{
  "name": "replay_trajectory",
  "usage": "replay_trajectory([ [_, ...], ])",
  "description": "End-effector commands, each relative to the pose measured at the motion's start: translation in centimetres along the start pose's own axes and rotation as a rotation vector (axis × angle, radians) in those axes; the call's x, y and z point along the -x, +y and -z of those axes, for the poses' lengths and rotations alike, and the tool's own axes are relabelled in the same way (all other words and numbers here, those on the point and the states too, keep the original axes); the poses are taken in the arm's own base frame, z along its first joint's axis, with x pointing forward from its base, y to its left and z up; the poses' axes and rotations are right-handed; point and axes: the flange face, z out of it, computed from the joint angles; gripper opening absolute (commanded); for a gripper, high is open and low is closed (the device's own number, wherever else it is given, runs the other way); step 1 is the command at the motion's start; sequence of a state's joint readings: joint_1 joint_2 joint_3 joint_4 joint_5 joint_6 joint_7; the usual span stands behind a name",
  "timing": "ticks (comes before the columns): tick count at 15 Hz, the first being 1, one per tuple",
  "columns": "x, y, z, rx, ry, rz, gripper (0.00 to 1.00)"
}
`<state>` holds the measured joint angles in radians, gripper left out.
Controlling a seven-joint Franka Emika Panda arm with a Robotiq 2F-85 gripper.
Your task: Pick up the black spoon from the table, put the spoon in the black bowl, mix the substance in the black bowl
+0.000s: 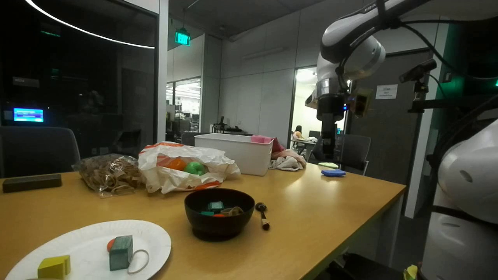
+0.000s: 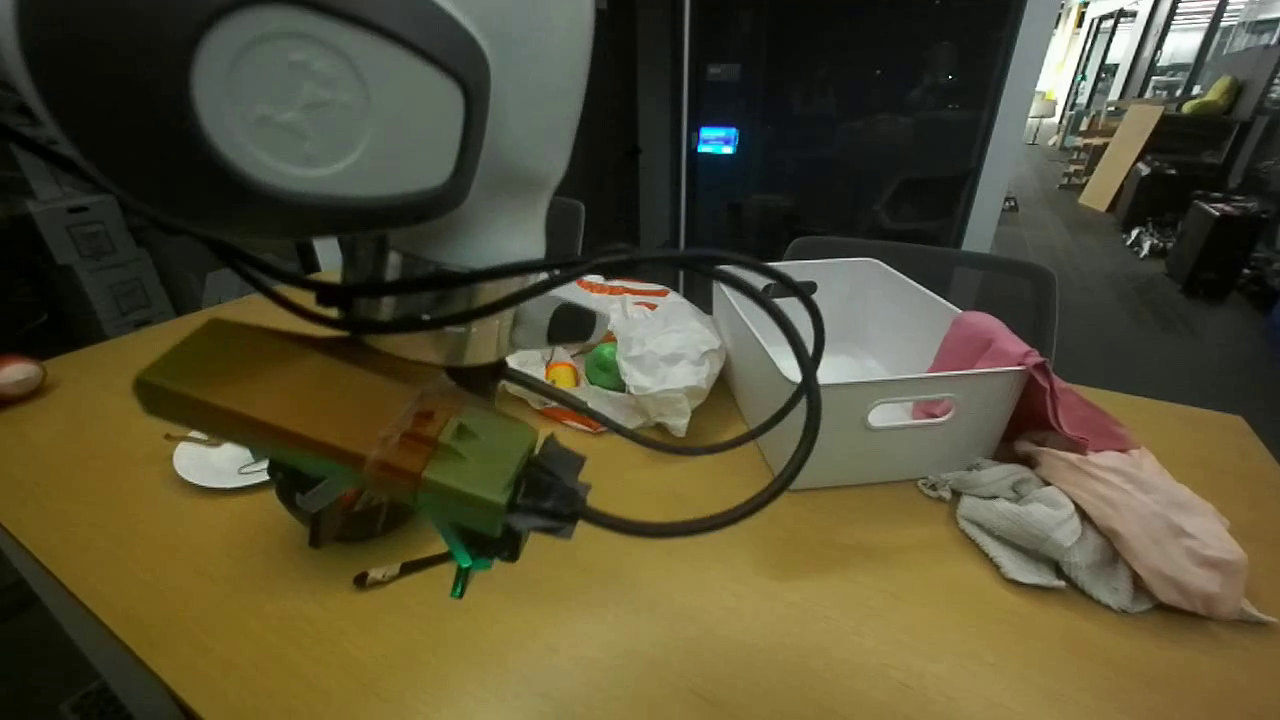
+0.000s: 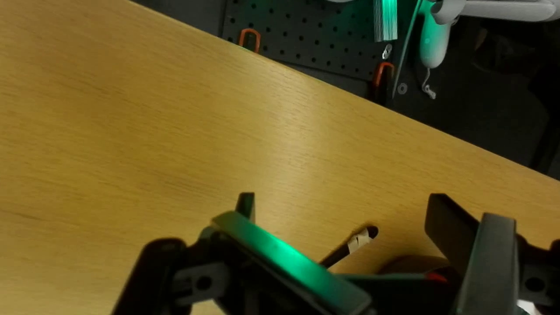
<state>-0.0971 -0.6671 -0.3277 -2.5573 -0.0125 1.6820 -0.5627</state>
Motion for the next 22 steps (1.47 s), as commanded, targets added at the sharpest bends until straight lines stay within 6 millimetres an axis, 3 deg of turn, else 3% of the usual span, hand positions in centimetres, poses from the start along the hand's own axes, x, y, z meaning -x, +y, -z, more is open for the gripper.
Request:
replay_trajectory([
  [1,1.8,-1.9,-4.6,0.056,0.108,0.017,1.00],
  [3,1.9,-3.3,-7.2,0.128,0.145,0.065,1.00],
  [4,-0.6,-3.3,-3.8,0.152,0.161,0.083,1.00],
  [5,-0.8,-4.1,-4.4,0.185,0.182,0.091,1.00],
  [9,-4.2,-7.4,-3.2,0.290,0.252,0.070,1.00],
  [13,-5.8,-8.7,-5.3,0.302,0.208,-0.026,1.00],
  [22,-8.3,-9.2,-10.8,0.272,0.074,-0.078,1.00],
])
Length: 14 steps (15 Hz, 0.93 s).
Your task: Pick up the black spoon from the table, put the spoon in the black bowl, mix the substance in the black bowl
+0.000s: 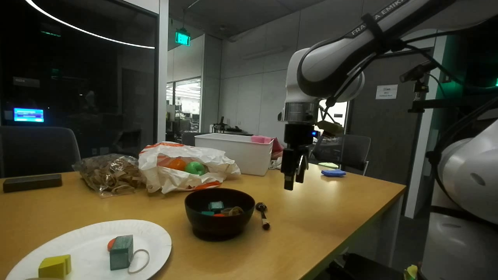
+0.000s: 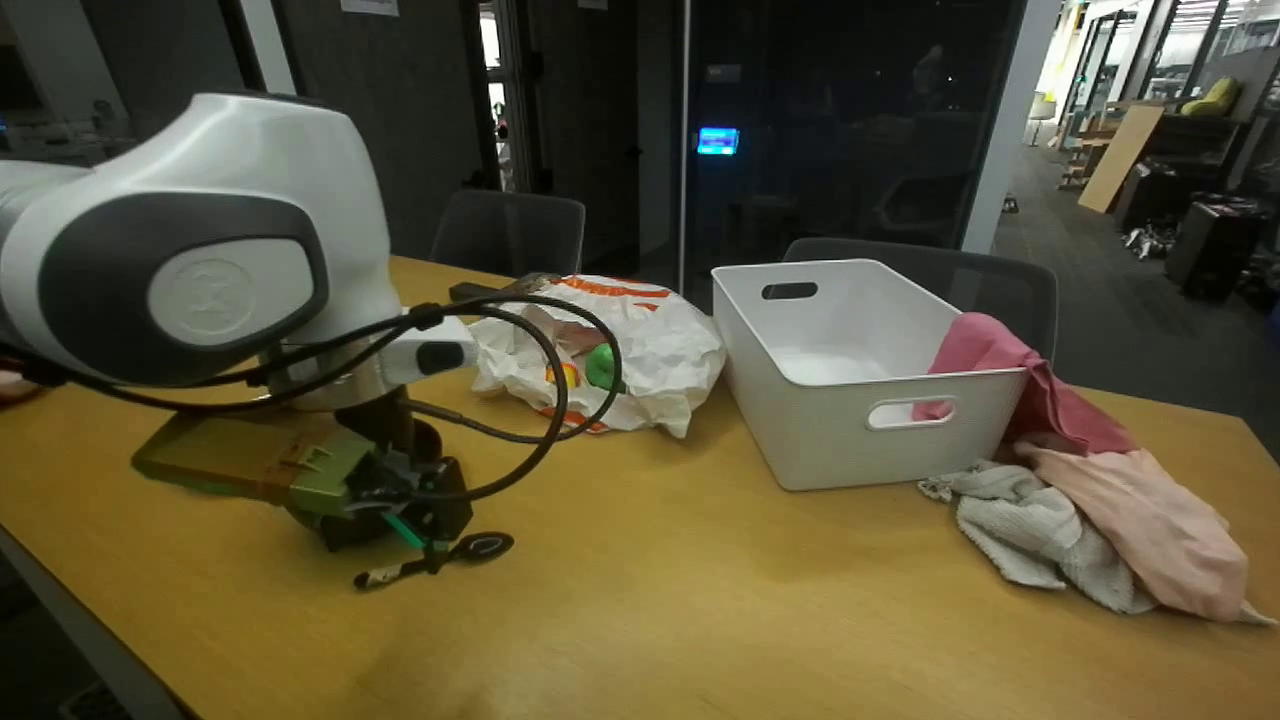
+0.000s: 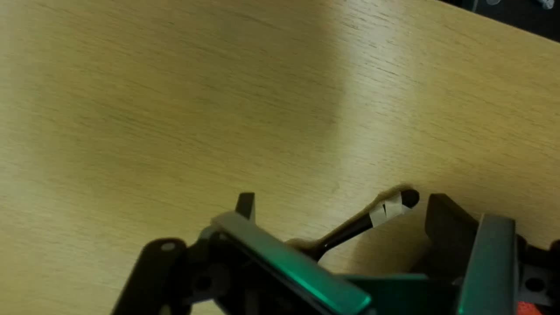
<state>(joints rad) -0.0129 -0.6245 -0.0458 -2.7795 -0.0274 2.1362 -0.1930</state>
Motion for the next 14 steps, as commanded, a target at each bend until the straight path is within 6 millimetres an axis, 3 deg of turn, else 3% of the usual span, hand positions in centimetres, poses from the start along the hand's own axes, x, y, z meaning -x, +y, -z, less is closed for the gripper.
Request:
replay_trajectory([
  [1,-1.3,-1.5,-2.1,-0.001,-0.023,0.005,1.00],
  [7,-3.6,-5.1,-5.9,0.008,-0.015,0.034,1.00],
  [14,-5.6,-5.7,-8.9,0.005,0.058,-0.037,1.00],
])
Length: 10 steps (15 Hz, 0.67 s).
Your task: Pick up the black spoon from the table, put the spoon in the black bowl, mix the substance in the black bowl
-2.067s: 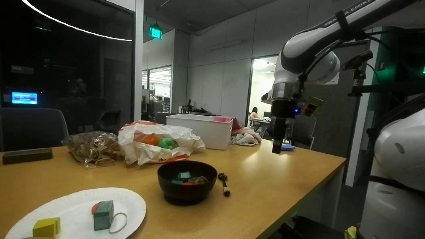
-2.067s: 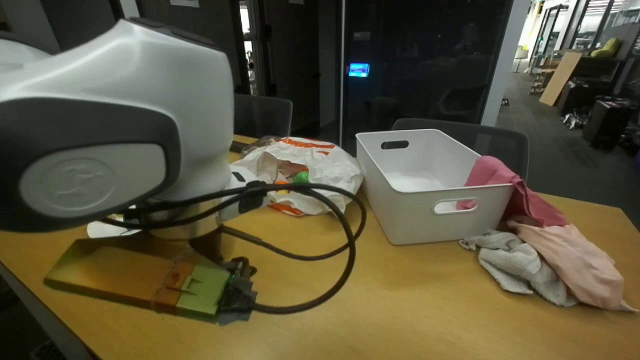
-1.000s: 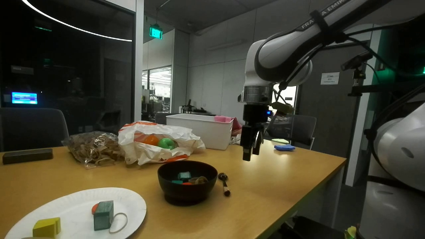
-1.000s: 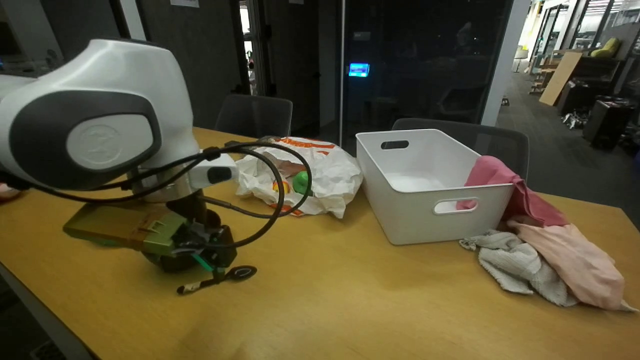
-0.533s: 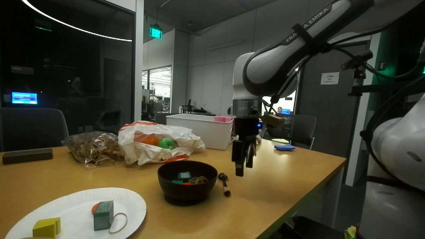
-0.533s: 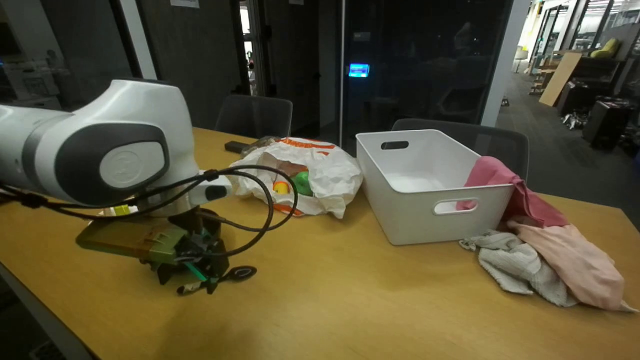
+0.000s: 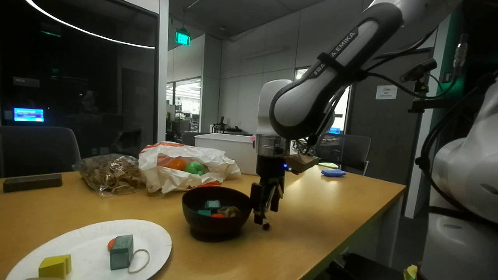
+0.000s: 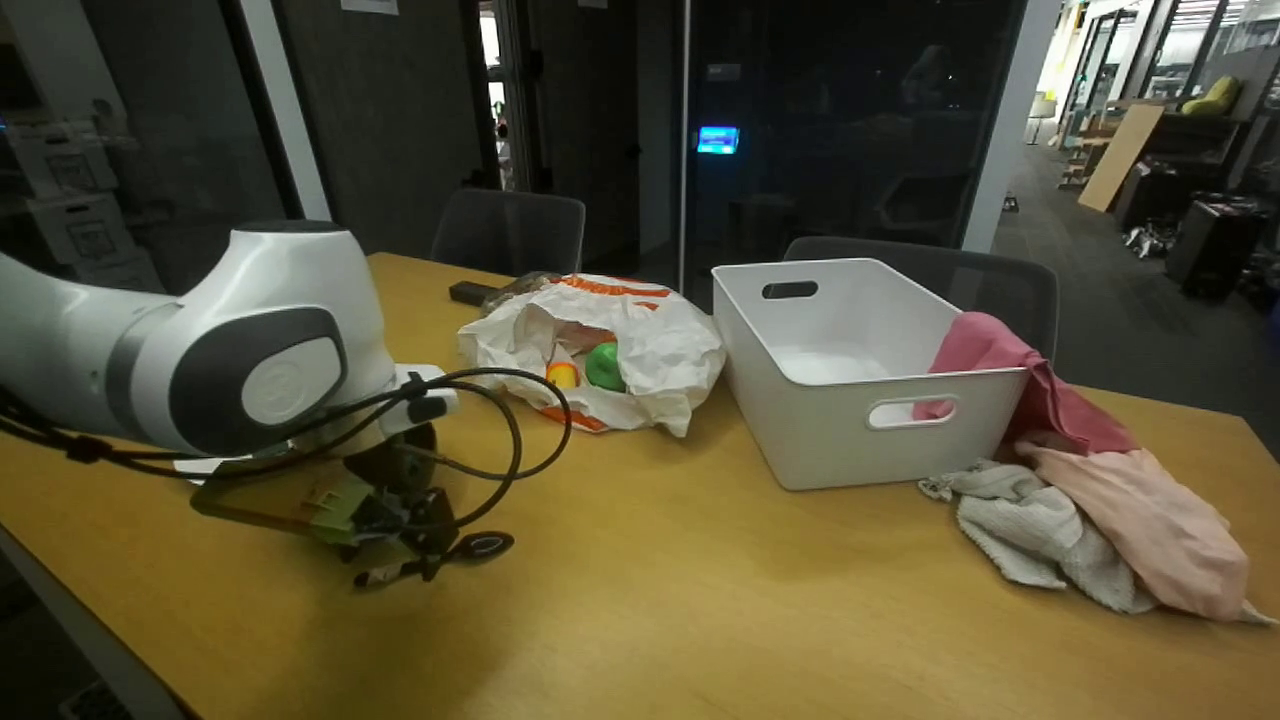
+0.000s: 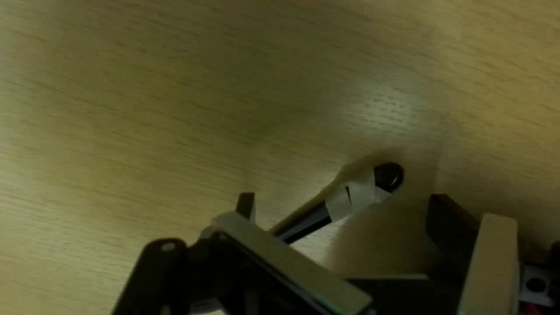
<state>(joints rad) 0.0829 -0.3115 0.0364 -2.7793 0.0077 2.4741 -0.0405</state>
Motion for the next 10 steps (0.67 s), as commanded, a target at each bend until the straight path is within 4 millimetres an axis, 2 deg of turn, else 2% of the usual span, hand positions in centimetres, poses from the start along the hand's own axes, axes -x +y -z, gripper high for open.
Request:
replay_trajectory([
  [1,-0.78,-0.16,-1.07,-0.004,0.038,-0.029,1.00],
  [2,-0.86,-0.10,-1.33,-0.001,0.038,-0.029,0.99],
  [3,-0.88,-0.10,-1.60,-0.002,0.034,-0.027,0.74],
  [4,-0.93,-0.12,-1.77,-0.001,0.034,-0.027,0.74],
  [5,-0.94,-0.13,-1.96,0.001,0.030,-0.027,0.69],
  [10,-1.30,-0.17,-1.05,0.020,0.030,-0.024,0.30],
])
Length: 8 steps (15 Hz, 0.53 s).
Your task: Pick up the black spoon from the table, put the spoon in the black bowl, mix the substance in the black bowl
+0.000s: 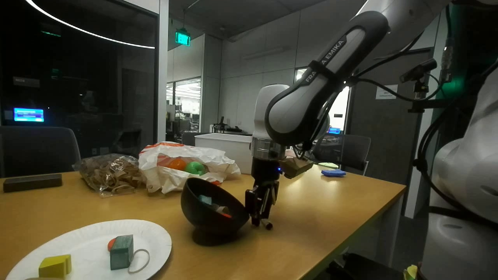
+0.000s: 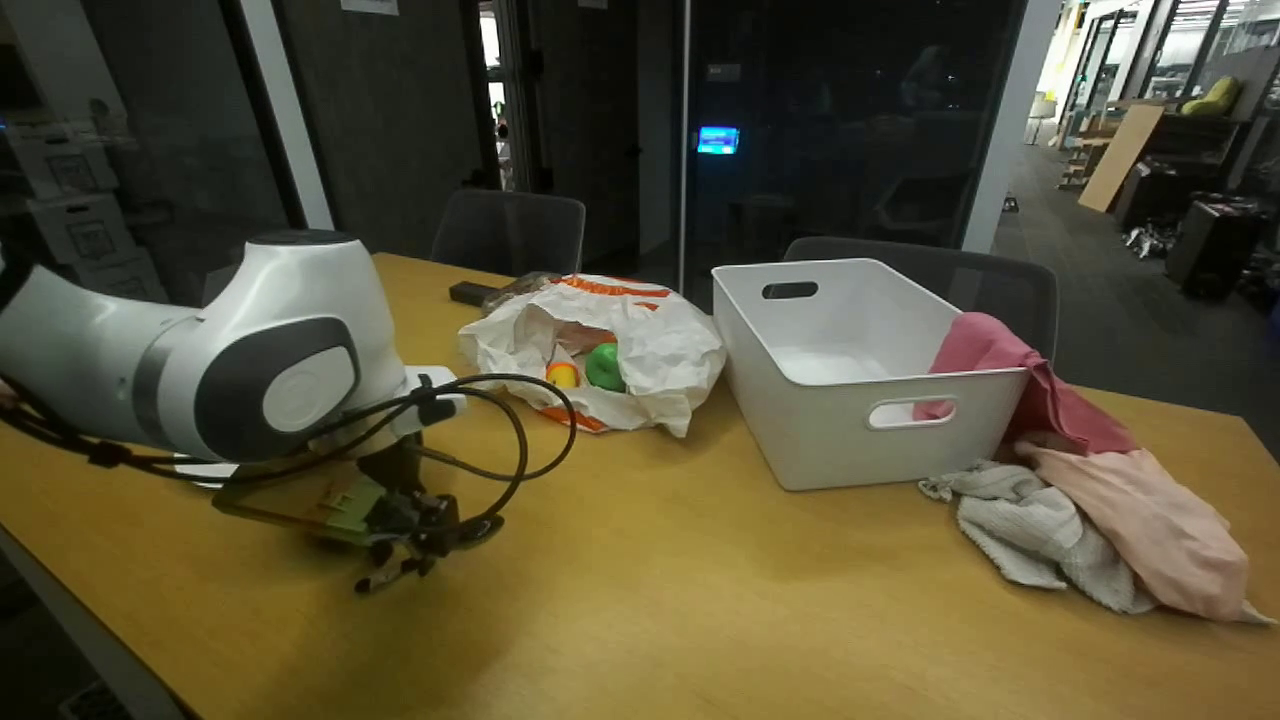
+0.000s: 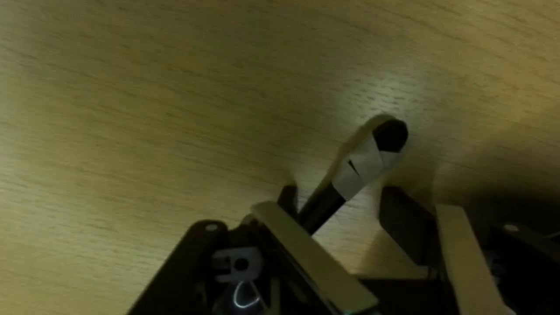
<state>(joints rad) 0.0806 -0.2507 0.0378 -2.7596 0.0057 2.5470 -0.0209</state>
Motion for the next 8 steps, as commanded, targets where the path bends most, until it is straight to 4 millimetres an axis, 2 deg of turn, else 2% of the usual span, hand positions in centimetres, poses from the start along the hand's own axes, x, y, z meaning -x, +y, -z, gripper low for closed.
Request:
replay_trajectory([
  [1,-0.1,-0.3,0.0,0.025,-0.002,-0.001,0.23],
  [3,-0.2,-0.4,0.4,0.037,0.002,0.003,0.09],
  [5,-0.2,-0.6,0.8,0.066,0.001,0.011,0.07],
  [6,0.0,-0.8,1.0,0.103,-0.006,0.026,0.11],
  [8,0.2,-1.3,1.6,0.172,-0.010,0.059,0.08],
])
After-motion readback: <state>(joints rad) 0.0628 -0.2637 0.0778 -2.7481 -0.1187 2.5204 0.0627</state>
